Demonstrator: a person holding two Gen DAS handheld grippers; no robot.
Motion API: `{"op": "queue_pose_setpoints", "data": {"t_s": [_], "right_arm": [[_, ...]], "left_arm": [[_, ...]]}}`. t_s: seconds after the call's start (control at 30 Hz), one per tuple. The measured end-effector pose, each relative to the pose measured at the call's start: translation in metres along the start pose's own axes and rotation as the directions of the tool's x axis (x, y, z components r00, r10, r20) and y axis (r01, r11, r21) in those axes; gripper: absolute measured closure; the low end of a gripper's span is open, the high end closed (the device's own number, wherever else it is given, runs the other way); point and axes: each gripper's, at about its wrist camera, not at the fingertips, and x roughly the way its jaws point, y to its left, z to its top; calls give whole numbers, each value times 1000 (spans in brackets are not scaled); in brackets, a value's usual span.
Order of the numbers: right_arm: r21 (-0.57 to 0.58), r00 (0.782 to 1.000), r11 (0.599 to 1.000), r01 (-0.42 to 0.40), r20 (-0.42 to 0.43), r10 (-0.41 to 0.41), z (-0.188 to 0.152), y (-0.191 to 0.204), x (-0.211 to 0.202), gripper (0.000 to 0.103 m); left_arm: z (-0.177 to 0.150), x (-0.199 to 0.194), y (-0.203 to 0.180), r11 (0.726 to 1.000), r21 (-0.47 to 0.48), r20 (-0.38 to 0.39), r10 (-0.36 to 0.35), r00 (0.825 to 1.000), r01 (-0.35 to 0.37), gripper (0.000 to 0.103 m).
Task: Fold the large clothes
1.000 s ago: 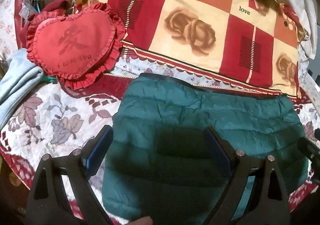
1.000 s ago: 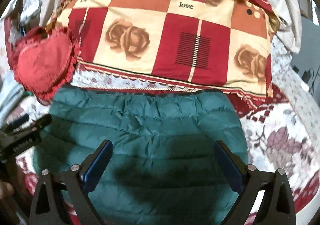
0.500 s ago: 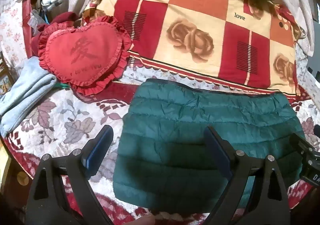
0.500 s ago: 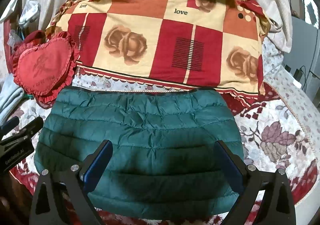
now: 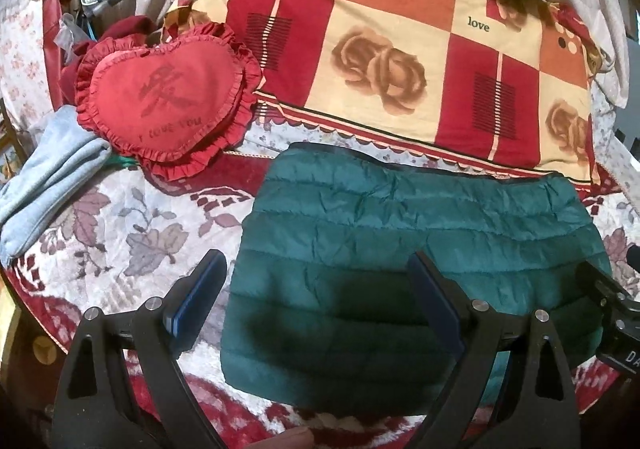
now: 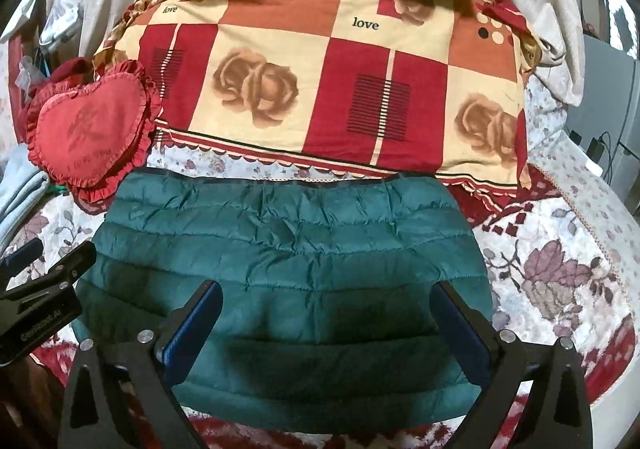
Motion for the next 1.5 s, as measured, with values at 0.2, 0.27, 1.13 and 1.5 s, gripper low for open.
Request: {"op": "queue_pose_setpoints", "data": {"t_s": [0.2, 0.27, 1.13, 1.5], "right_arm": [[8, 1000, 1000, -13, -8, 13, -1, -1, 2, 1], [8, 1000, 1000, -10, -6, 10, -1, 0, 1, 0], [40, 999, 998, -54, -4, 54, -3, -2, 2, 0], [28, 998, 998, -54, -14, 54, -3, -1, 4, 0]], "left_arm": [[0, -2, 0, 1000, 4, 10, 7, 1000, -7, 11], [0, -2, -1, 1000, 7, 13, 9, 1000, -9, 11], [-3, 3, -6, 1000, 21, -8, -20, 1000, 20, 11], [-11, 6, -8, 996, 81, 17, 30, 999, -31, 11]]}}
